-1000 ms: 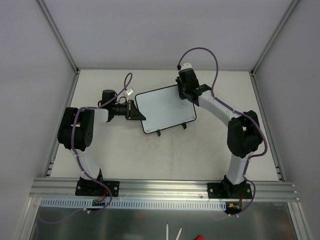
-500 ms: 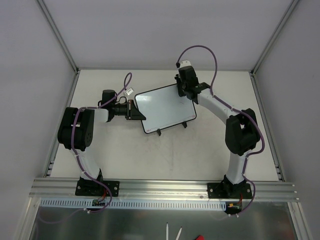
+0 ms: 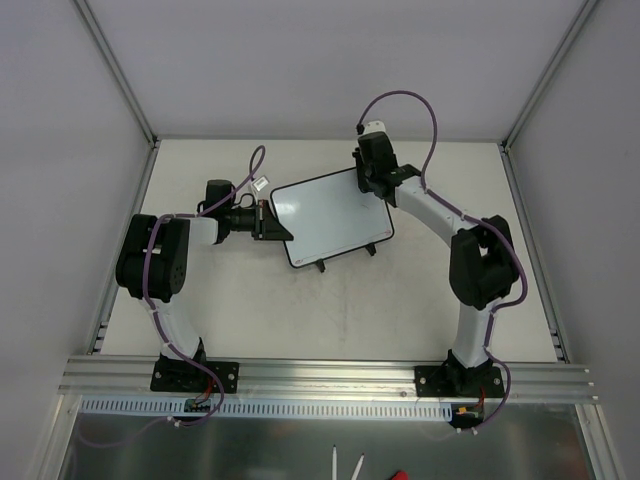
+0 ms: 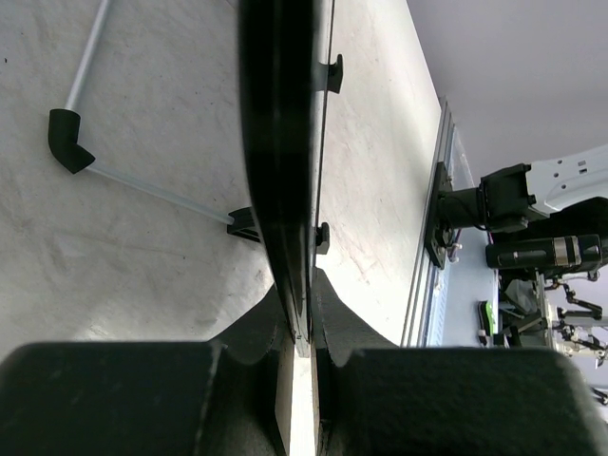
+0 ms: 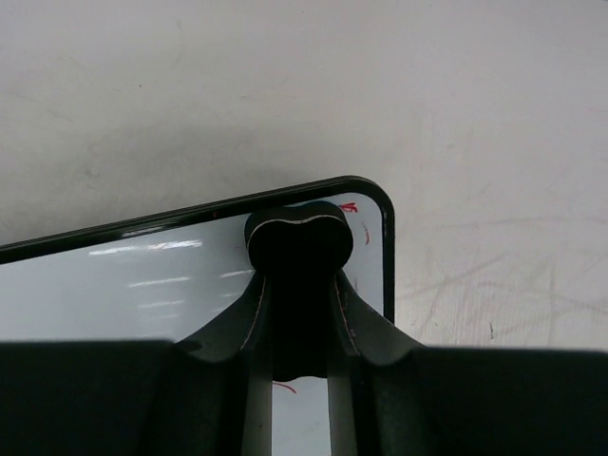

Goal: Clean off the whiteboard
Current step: Hold the whiteboard at the whiteboard stand.

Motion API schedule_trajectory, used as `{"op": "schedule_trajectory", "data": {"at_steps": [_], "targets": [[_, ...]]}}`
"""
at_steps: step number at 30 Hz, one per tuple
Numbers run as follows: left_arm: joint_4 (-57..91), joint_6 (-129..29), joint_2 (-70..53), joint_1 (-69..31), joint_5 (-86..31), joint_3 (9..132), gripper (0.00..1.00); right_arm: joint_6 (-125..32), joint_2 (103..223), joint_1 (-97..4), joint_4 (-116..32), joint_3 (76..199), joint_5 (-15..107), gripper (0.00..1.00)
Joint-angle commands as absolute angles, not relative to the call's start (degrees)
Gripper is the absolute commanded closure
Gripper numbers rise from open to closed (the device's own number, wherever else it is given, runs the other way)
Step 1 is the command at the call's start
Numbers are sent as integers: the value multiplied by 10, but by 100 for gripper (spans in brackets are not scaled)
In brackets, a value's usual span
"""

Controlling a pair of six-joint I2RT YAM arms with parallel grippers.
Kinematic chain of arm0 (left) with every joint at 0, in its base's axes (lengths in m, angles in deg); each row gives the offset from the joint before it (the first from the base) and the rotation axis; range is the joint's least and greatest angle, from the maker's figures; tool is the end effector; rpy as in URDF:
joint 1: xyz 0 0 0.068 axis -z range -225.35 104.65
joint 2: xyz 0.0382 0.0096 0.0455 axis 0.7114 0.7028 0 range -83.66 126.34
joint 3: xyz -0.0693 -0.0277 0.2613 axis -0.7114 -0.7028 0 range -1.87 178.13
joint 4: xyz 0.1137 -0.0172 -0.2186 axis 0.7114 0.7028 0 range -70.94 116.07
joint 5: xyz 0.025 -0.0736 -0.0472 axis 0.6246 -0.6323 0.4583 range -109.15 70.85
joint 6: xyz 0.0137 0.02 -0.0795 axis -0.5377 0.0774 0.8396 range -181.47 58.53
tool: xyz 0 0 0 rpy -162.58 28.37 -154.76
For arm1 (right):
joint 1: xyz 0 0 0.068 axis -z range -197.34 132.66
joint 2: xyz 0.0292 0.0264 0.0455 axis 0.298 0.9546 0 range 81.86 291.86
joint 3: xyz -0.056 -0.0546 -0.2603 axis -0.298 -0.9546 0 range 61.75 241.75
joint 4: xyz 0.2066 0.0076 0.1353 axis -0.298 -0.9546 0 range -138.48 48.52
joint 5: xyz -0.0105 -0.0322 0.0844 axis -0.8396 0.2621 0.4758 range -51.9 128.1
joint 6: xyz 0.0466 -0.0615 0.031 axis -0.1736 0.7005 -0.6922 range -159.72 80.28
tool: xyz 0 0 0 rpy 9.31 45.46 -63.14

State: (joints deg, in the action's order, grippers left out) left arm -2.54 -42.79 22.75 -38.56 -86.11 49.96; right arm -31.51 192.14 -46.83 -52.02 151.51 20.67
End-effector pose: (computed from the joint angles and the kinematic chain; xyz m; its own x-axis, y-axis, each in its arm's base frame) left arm 0.3517 -0.1091 0.1577 -0.7723 -0.0343 -0.6344 0.5970 0.3023 -0.7431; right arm 0.4197 0.2125 0.2620 -0.4093 -0.3880 -0.8258 -0.3079 0.9107 -0.2753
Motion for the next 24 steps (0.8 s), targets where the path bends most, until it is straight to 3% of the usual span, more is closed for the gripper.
{"op": "schedule_trajectory", "data": {"at_steps": [1, 16, 24], "targets": [[-1, -455, 217, -388, -830, 503, 100, -337, 1938, -431, -513, 1520, 157, 100], [2, -456, 219, -388, -830, 505, 100, -348, 1928, -398, -514, 1506, 214, 100], [2, -457, 219, -388, -831, 506, 100, -335, 1900, -401, -511, 1500, 180, 100]]}}
